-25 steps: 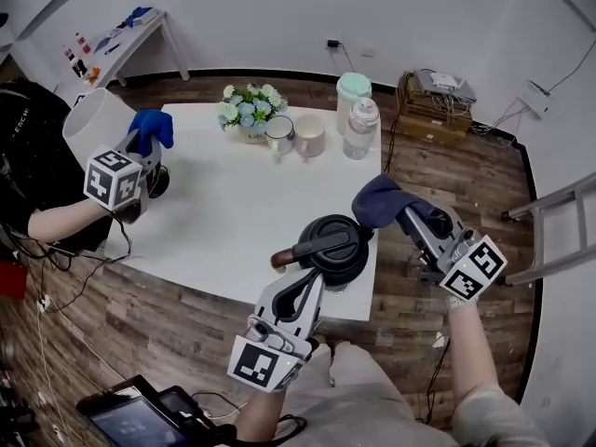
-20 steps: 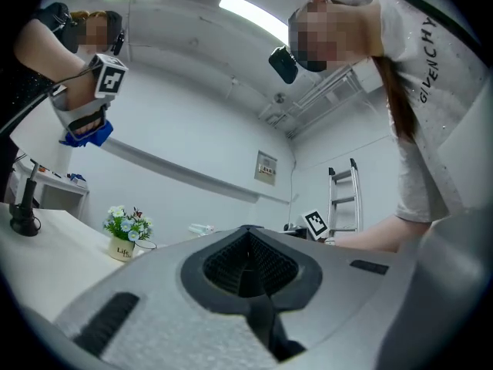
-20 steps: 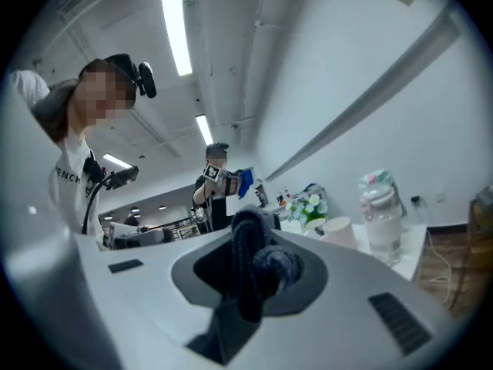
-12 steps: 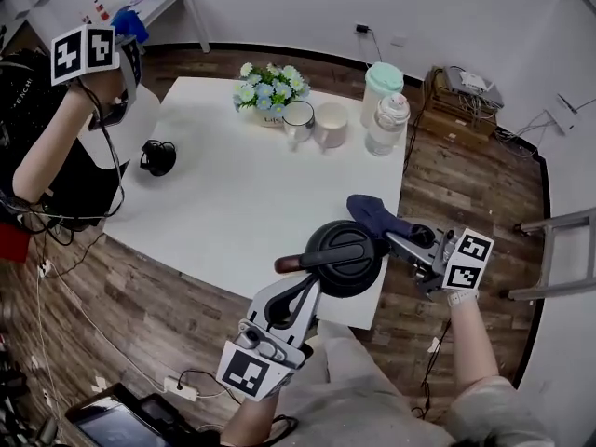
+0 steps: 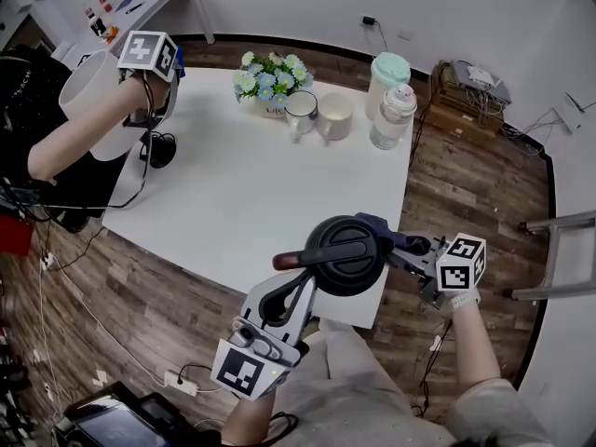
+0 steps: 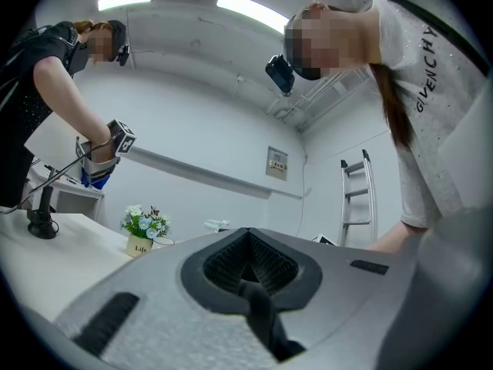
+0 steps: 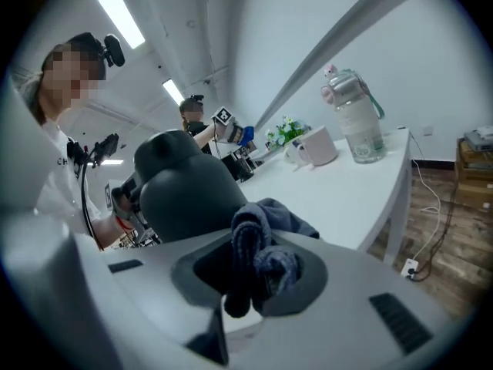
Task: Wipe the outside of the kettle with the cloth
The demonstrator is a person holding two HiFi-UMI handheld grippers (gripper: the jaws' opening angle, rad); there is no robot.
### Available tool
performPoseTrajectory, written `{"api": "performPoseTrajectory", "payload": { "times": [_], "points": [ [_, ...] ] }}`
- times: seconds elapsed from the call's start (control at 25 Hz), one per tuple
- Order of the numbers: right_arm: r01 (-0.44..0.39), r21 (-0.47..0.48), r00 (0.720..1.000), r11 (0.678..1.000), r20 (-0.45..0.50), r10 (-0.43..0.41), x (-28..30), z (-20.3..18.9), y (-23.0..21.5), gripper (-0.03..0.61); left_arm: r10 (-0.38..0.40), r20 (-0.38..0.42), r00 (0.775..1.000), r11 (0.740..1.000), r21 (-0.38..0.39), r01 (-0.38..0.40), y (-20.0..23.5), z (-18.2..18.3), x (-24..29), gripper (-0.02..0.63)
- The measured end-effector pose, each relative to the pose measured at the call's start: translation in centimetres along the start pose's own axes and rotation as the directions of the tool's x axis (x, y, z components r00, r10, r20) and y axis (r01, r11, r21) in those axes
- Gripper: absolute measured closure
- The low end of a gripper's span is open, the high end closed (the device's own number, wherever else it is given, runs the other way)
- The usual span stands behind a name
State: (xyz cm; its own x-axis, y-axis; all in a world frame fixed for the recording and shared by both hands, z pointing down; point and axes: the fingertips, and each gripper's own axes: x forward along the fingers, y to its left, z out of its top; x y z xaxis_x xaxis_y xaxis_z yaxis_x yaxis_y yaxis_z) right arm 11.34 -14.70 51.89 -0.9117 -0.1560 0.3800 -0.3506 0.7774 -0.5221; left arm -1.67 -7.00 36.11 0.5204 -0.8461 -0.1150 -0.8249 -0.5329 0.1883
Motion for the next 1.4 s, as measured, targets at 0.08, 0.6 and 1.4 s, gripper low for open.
{"api": "performPoseTrajectory", "payload": {
  "times": [0.08, 0.6, 1.4],
  "points": [
    [0.024, -0.017, 0.998, 1.000, -0.056, -0.024, 0.3, -1.0, -0.4, 0.515, 0.003, -0.008, 1.000, 1.000, 0.009, -0.003, 0.0, -0.2, 0.0, 0.607],
    [-0.291, -0.417, 0.952, 0.861, -0.036, 0.304, -1.3, 14.2, 6.3, 0.515, -0.015, -0.043, 0.999, 0.998, -0.061, 0.013, -0.3, 0.2, 0.4, 0.607],
    [-0.849, -0.001, 0.360, 0.529, -0.734, 0.576, 10.7, 11.1, 12.0, 0.515, -0.045, 0.012, 0.999, 0.984, -0.170, 0.047, 0.4, 0.4, -0.3, 0.607]
  ]
}}
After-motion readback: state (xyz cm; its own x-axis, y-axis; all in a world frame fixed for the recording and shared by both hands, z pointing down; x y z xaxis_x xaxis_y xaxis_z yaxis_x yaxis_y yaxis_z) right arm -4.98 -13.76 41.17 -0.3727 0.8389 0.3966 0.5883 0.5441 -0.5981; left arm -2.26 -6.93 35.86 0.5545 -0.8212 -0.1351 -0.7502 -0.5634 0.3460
